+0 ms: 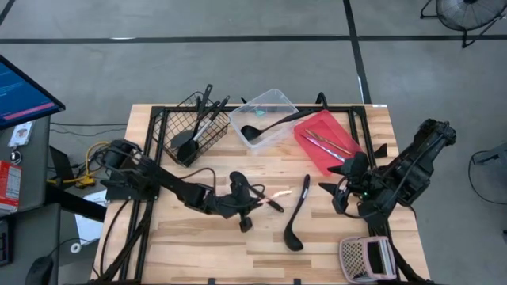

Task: Pick & Place Kitchen Items
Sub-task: Put the gold knife into the red bin

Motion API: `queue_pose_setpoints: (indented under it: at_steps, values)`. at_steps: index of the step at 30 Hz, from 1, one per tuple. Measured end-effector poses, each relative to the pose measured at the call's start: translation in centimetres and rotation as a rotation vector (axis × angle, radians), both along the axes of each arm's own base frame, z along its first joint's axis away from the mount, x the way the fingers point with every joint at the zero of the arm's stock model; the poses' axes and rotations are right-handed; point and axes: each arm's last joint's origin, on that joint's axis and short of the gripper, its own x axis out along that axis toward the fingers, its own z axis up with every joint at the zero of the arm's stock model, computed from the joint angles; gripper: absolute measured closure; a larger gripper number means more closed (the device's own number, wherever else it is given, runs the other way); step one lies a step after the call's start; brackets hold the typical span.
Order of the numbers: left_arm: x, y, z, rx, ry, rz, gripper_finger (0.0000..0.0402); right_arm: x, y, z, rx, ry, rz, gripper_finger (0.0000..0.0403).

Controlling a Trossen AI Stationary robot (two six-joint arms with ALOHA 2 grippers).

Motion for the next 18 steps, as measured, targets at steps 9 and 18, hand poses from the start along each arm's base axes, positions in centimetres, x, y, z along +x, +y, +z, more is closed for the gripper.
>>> queue_pose_setpoints:
  at_steps: [9,18]
  values:
    - [-1.4,1.5,5.6,0.01,-0.148,0.033,0.0395,0.1,-0.1,0.0,0.001,0.0,-0.007,0.0117]
    - [-2.6,3.1,9.0,0.03,-0.238,0.079,0.0395,0.2,0.0,0.1,0.013,-0.015,-0.009,0.0117]
